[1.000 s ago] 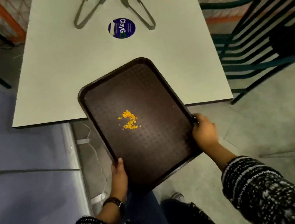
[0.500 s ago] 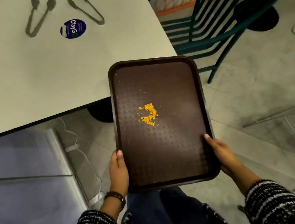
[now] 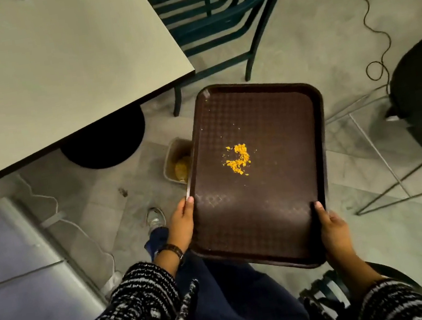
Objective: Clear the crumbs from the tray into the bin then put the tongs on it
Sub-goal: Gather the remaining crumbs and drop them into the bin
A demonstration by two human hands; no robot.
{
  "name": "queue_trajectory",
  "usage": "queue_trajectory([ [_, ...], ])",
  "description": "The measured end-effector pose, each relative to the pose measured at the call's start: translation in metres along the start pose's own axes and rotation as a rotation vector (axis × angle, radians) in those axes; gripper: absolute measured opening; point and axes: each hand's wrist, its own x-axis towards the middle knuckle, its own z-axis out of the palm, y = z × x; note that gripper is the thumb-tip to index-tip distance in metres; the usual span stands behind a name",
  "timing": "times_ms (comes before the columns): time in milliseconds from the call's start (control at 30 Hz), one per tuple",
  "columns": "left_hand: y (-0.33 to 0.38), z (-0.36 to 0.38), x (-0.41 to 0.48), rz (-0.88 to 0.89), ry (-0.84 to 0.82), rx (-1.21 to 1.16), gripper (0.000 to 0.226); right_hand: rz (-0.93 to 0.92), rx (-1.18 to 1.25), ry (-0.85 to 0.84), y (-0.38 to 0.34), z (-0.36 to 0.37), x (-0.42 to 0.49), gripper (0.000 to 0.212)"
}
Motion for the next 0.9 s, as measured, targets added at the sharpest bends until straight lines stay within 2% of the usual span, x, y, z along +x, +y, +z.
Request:
queue_trajectory([
  [167, -0.049, -0.005, 0.022, -0.163, -0.082, 0.064, 0.043, 0.053, -0.046, -0.048, 0.008, 0.036, 0.015, 0.036],
  [267, -0.077, -0.019, 0.032, -0.234, -0.095, 0.097, 0.048, 0.108, -0.056, -0.102, 0.010, 0.070, 0.025, 0.048],
  [333, -0.095, -0.029, 0.043, -0.299, -0.082, 0.067, 0.054, 0.143, -0.054, -0.127, 0.011, 0.095, 0.032, 0.049],
  [467, -0.117, -0.045, 0.064, -0.425, -0.039, -0.055, 0.061, 0.166, -0.045, -0.150, 0.003, 0.146, 0.050, 0.045],
  [600, -0.107, -0.047, 0.079, -0.585, -0.003, -0.294, 0.053, 0.184, -0.154, -0.194, -0.002, 0.183, 0.069, 0.052],
  [767, -0.112, -0.055, 0.104, -0.621, 0.057, -0.336, 0.055, 0.254, -0.215, -0.261, -0.009, 0.222, 0.091, 0.050],
  [900, -0.115, -0.064, 0.111, -0.636, 0.073, -0.358, 0.046, 0.276, -0.322, -0.302, -0.017, 0.237, 0.099, 0.046],
])
